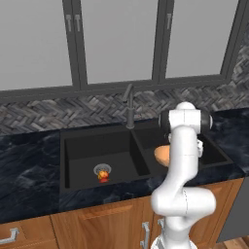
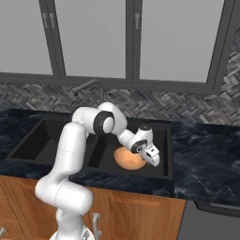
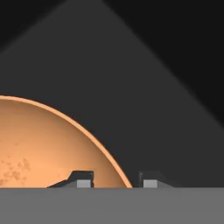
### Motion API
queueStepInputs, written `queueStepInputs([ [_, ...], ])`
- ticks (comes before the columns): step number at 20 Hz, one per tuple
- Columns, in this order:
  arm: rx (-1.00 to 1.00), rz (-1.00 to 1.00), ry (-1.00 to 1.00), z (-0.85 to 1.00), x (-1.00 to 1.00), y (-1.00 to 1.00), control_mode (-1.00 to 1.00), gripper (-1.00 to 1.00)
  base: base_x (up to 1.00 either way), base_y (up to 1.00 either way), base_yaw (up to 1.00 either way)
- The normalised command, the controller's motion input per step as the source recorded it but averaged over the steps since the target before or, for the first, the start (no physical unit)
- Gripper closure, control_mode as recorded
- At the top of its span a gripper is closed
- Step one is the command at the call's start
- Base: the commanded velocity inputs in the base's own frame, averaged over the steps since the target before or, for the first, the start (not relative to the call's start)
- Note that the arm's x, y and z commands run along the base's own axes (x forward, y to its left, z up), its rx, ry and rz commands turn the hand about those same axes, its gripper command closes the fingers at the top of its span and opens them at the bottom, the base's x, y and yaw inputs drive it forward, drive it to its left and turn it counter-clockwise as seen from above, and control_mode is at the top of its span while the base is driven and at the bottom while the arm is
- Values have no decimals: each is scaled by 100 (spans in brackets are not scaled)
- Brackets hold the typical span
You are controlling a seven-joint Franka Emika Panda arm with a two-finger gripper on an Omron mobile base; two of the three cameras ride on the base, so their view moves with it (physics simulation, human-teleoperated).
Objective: Dump the bell pepper and peach from the bowl so the bowl can be washed. Place the bowl in the sink after clearing the leftovers.
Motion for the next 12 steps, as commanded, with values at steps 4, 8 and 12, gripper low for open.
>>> queueStepInputs([
  [4, -1, -6, -4, 61, -1, 3, -100, -100, 0, 0, 0],
  [8, 0, -10, -22, 100, -12, 1, -100, -100, 0, 0, 0],
  [12, 0, -6, -27, 100, -36, 0, -100, -100, 0, 0, 0],
])
